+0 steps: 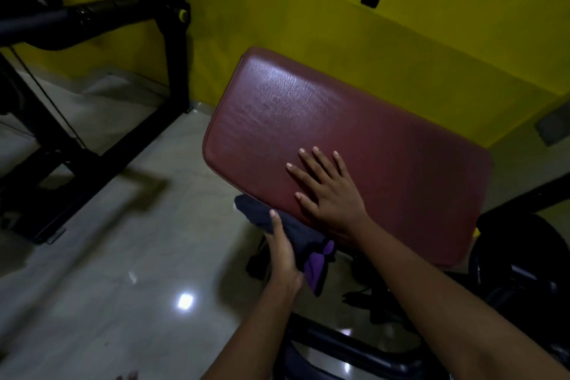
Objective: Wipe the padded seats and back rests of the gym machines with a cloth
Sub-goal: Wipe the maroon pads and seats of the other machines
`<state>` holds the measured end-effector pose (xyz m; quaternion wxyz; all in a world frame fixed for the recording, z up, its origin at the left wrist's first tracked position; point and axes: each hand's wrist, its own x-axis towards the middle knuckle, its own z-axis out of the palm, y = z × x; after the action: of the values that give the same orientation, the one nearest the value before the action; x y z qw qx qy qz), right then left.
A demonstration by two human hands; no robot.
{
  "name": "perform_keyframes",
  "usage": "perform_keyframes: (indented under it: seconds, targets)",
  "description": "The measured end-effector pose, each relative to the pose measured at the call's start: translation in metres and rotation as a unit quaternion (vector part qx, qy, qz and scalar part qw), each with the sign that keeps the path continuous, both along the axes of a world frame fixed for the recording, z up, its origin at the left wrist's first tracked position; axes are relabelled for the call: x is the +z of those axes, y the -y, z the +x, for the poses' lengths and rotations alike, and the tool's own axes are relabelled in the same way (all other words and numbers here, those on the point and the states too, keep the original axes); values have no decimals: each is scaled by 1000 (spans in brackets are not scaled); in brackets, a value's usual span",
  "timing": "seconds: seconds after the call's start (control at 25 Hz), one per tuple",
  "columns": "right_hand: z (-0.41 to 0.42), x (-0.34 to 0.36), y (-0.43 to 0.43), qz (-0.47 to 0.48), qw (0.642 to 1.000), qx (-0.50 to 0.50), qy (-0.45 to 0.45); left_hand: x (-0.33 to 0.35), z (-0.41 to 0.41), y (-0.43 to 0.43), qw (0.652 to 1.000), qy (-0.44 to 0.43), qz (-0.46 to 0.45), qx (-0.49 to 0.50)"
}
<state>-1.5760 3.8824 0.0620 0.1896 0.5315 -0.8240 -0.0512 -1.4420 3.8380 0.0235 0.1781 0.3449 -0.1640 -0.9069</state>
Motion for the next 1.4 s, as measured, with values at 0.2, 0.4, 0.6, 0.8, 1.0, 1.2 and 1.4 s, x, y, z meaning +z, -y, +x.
perform_keyframes:
  seconds: [0.2,0.4,0.6,0.8,1.0,1.2,1.4]
  targets:
    - [-6,-5,-2,-56,998,33,-13,-10,-21,44,986,55,-130,89]
    - [-6,-8,-2,-60,998,33,-17,-29,-24,139,980,36,-182,74]
    - [0,-5,2,-55,998,-3,0,-20,-7,91,985,19,-173,1]
    - [39,0,82,-210,960,-156,96,-3,-6,178,961,76,-257,-60]
    - [20,20,184,-292,900,-312,88,17,-21,243,879,57,-443,-166]
    - [13,4,203,-274,884,-378,4,24,-65,280,827,0,-510,-236]
    - [13,5,205,-269,880,-392,-20,70,-144,305,789,-24,-562,-248]
